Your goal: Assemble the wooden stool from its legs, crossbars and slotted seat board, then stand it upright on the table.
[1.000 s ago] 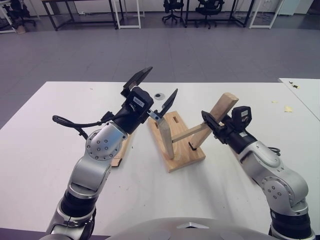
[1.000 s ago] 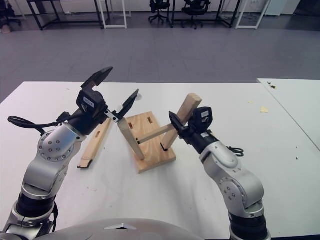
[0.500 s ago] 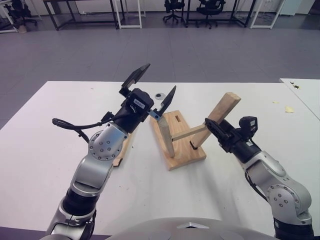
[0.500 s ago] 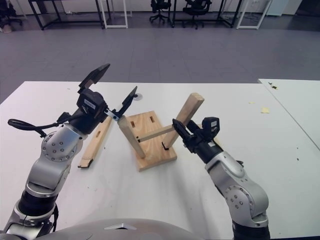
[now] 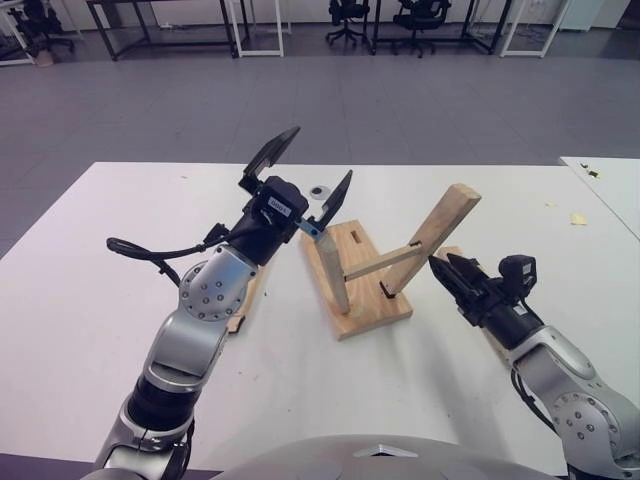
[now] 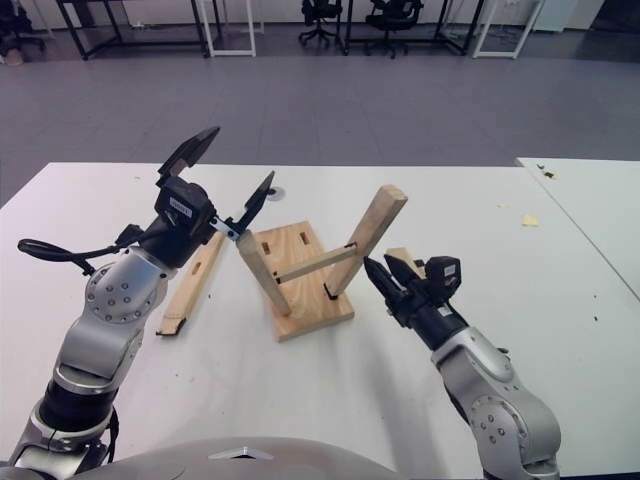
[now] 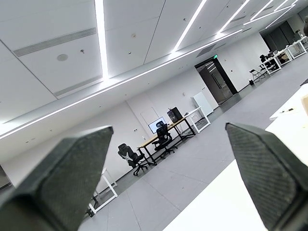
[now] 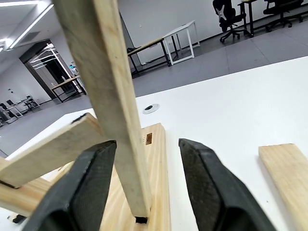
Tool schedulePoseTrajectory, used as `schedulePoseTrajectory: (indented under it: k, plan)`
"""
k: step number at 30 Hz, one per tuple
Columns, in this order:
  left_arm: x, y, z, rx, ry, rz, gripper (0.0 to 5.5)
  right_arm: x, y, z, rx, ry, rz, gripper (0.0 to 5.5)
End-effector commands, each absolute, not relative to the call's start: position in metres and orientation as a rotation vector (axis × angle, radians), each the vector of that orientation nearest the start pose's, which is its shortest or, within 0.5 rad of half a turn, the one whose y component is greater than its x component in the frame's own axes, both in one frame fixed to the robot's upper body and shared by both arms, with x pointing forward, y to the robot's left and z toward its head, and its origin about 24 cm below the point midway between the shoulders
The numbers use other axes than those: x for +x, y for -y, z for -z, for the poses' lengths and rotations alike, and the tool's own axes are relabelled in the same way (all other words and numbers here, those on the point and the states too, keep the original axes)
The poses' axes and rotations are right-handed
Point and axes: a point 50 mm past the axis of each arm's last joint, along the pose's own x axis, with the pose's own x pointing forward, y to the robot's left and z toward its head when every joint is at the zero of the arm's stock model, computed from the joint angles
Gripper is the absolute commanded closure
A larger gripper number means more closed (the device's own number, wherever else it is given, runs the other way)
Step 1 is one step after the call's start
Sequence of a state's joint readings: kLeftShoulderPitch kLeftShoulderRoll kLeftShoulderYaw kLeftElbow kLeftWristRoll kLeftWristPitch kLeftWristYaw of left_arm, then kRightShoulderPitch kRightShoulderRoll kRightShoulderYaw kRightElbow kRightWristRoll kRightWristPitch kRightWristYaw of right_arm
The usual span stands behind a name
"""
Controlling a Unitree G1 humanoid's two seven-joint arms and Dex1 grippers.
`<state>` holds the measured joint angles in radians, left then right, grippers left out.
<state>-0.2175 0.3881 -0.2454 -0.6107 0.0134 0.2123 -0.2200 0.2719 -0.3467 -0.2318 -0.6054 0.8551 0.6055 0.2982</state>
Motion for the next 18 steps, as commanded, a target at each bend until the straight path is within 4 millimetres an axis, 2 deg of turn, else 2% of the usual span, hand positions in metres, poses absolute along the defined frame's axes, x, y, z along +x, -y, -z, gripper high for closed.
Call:
schedulePoseTrajectory:
  k: [1, 3, 5, 9, 12, 15, 18]
  plan:
    - [0.242, -0.111, -0.180, 0.517, 0.312, 0.597, 1.17, 0.186, 0.203, -0.125, 0.396, -0.050, -0.499, 3.07]
    - [0.245, -0.109, -0.206, 0.540, 0.366, 0.636, 1.17, 0.191, 0.205, -0.133, 0.392, -0.014, -0.503, 3.07]
    - [0.246, -0.101, -0.223, 0.562, 0.381, 0.743, 1.17, 0.197, 0.200, -0.140, 0.396, 0.012, -0.513, 3.07]
    - [0.253, -0.090, -0.237, 0.581, 0.246, 1.012, 1.17, 0.212, 0.188, -0.150, 0.388, 0.036, -0.536, 3.07]
    - [0.254, -0.076, -0.246, 0.641, 0.164, 1.129, 1.17, 0.228, 0.184, -0.149, 0.376, 0.004, -0.479, 3.07]
    - [0.255, -0.068, -0.237, 0.690, 0.053, 1.202, 1.17, 0.233, 0.177, -0.147, 0.350, -0.004, -0.416, 3.07]
    - [0.262, -0.059, -0.215, 0.785, -0.062, 1.258, 1.17, 0.233, 0.166, -0.148, 0.359, 0.000, -0.389, 3.07]
